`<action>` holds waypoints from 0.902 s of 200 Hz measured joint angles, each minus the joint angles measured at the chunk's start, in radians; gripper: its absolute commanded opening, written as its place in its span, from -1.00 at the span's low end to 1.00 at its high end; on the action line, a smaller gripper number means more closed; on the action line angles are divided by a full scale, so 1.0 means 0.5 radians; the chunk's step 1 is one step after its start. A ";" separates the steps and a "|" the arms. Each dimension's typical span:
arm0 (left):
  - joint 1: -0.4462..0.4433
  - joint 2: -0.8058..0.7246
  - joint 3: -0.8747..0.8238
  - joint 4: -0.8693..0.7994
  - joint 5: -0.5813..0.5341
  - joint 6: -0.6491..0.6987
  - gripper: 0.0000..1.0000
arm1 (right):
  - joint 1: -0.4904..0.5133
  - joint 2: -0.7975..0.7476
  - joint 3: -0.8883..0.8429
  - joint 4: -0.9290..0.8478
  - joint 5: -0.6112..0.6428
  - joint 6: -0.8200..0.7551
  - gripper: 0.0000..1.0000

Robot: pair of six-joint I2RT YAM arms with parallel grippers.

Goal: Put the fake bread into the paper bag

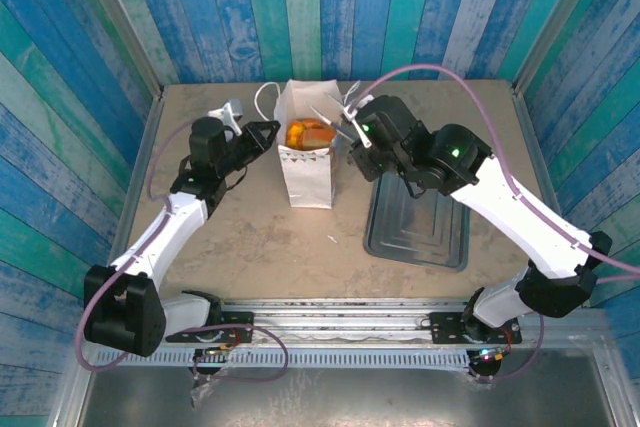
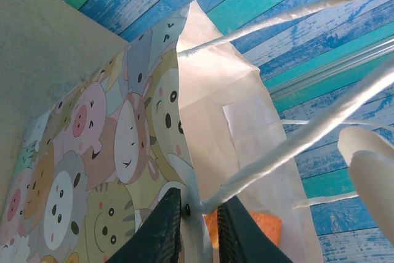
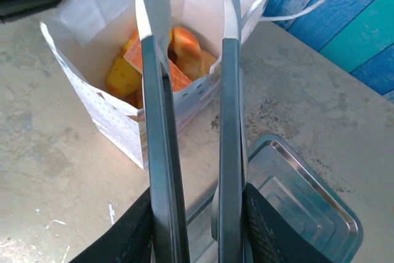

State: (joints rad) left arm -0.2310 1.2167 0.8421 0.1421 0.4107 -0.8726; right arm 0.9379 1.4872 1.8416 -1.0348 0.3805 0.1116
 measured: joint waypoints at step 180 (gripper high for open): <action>0.000 -0.636 -0.099 -0.237 -0.581 0.330 0.76 | 0.001 -1.042 -0.722 0.292 0.329 0.465 -0.36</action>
State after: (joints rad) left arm -0.2310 0.8989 0.7925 0.0238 0.1200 -0.7078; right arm 0.9382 0.9661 1.4807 -0.8886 0.5449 0.3443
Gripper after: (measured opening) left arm 0.854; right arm 0.324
